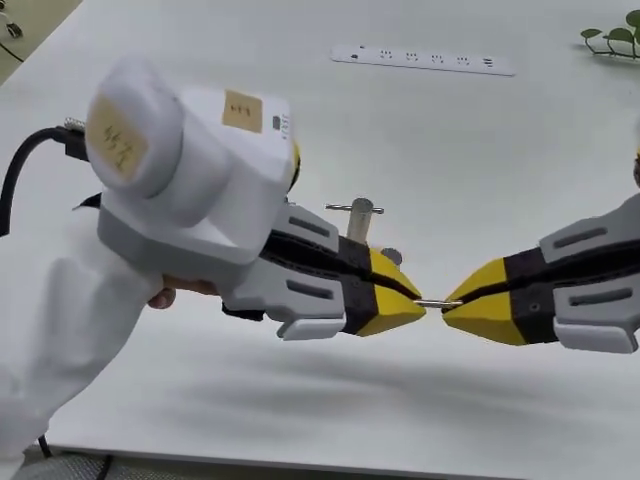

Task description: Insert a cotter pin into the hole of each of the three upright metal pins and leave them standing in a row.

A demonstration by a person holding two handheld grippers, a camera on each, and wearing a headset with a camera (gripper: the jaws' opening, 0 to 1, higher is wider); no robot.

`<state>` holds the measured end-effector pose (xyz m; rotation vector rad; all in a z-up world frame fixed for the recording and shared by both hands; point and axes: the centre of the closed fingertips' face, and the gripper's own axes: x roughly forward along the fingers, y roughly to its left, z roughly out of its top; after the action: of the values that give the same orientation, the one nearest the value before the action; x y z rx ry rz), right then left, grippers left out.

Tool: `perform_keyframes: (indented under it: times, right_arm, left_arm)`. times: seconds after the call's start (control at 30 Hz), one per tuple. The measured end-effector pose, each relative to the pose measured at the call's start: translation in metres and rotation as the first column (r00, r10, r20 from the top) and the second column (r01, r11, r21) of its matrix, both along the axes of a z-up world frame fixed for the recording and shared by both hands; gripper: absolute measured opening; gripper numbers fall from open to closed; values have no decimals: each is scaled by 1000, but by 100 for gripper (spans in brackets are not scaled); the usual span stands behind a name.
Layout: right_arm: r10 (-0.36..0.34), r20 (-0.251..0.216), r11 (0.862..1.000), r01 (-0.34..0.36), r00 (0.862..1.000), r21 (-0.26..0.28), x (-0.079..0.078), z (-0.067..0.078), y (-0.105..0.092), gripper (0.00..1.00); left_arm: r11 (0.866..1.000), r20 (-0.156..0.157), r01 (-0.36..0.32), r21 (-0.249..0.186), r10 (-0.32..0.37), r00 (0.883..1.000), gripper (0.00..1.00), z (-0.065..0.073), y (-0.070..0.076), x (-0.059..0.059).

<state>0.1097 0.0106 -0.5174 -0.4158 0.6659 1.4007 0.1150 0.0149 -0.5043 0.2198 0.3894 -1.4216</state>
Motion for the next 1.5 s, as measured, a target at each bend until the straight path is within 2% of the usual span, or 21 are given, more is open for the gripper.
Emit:
perform_keyframes:
  times: [0.13, 0.27, 0.37, 0.5, 0.6, 0.73, 0.83, 1.07, 1.2, 1.5]
  right_arm:
    - [-27, 21, 1000, 27, 999, -2, 9, -1, -3, 0]
    - [-53, 59, 998, 55, 997, -30, 21, -6, -8, 0]
    - [-79, 79, 994, 85, 994, -71, 32, -15, -16, 0]
    - [-107, 91, 987, 117, 990, -108, 45, -27, -21, 0]
    - [-114, 101, 983, 127, 988, -134, 49, -33, -27, 0]
    - [-122, 95, 981, 135, 988, -142, 52, -39, -29, 0]
    - [-124, 91, 980, 136, 988, -147, 55, -42, -29, 0]
    - [-107, 84, 981, 118, 991, -153, 58, -44, -28, 0]
    - [-92, 83, 981, 104, 992, -162, 58, -46, -25, 0]
    - [-74, 78, 984, 86, 994, -157, 57, -46, -20, 0]
  left_arm:
    - [999, 12, -42, 7, 42, 999, 21, -2, 3, 12]
    - [995, 13, -102, 23, 101, 995, 29, -8, 8, 26]
    - [989, 20, -140, 39, 139, 990, 34, -13, 11, 37]
    - [983, 33, -172, 64, 170, 985, 32, -19, 13, 48]
    - [981, 31, -175, 87, 173, 985, 32, -27, 13, 53]
    - [979, 24, -171, 113, 169, 985, 25, -36, 11, 57]
    - [977, 27, -171, 130, 168, 985, 27, -41, 9, 60]
    - [979, 11, -145, 144, 144, 989, 20, -48, 6, 62]
    - [979, 6, -138, 151, 139, 990, 10, -50, 6, 61]
    - [981, 0, -123, 149, 125, 992, 10, -50, 7, 61]
